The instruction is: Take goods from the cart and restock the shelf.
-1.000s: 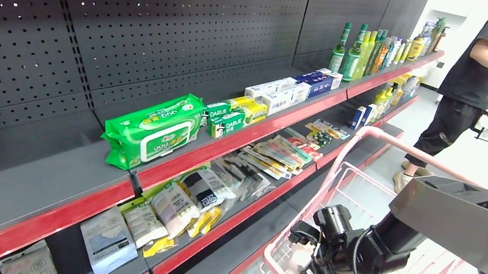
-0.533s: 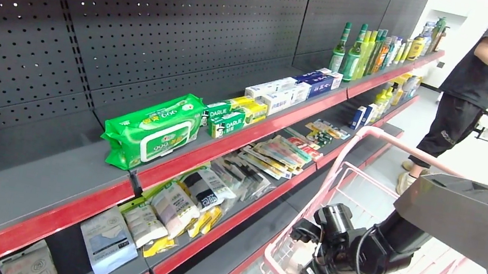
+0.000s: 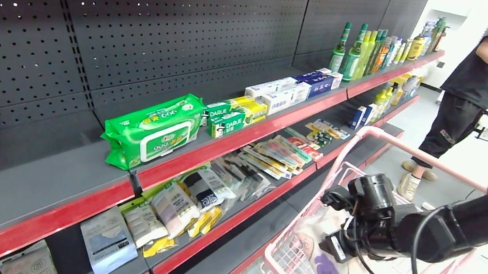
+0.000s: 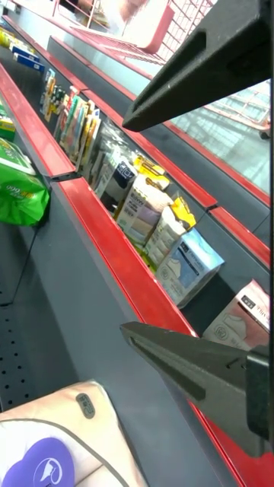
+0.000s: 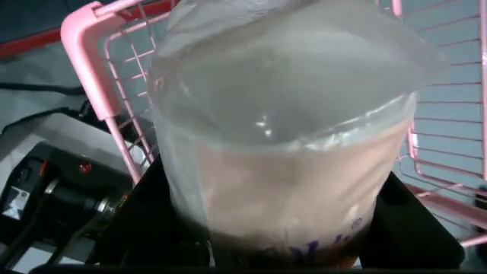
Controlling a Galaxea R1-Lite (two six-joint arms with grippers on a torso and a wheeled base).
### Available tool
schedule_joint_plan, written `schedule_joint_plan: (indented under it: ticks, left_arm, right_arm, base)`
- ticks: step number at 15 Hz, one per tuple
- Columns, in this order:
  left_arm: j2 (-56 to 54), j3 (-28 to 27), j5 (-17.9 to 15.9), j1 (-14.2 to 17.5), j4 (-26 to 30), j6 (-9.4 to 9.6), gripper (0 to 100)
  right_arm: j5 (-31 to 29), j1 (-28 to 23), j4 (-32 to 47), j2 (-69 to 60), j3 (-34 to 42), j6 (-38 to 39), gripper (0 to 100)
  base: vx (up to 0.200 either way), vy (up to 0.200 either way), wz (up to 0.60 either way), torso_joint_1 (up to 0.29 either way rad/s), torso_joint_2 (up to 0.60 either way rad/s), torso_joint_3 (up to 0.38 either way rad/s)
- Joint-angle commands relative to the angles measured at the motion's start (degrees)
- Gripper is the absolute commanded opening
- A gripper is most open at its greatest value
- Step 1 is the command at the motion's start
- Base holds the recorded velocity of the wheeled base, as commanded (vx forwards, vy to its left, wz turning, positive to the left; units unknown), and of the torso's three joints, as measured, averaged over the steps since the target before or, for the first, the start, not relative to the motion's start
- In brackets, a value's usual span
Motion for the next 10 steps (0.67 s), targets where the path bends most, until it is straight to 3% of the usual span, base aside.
schedule_joint_plan:
  ticks: [1, 3, 6, 10]
  left_arm:
    - [0.1, 0.0, 0.0, 0.0, 0.0, -0.08, 100]
    - [0.1, 0.0, 0.0, 0.0, -0.1, -0.25, 100]
    - [0.1, 0.0, 0.0, 0.0, 0.0, -0.16, 100]
    - [0.1, 0.0, 0.0, 0.0, 0.0, -0.16, 100]
  right_arm:
    - [-0.4, -1.1, 0.0, -8.9, 3.5, 0.0, 0]
    - [-0.6, -2.3, 0.6, -18.5, 7.6, -0.1, 0]
    - [-0.5, -3.2, 11.5, -31.3, 5.2, 0.1, 0]
    - [-1.2, -8.9, 15.7, -41.4, 4.7, -2.0, 0]
  base:
    - [0.0, 0.0, 0.0, 0.0, 0.0, 0.0]
    - [0.0, 0.0, 0.0, 0.0, 0.0, 0.0]
    - [0.0, 0.0, 0.0, 0.0, 0.0, 0.0]
    - [0.0, 0.0, 0.0, 0.0, 0.0, 0.0]
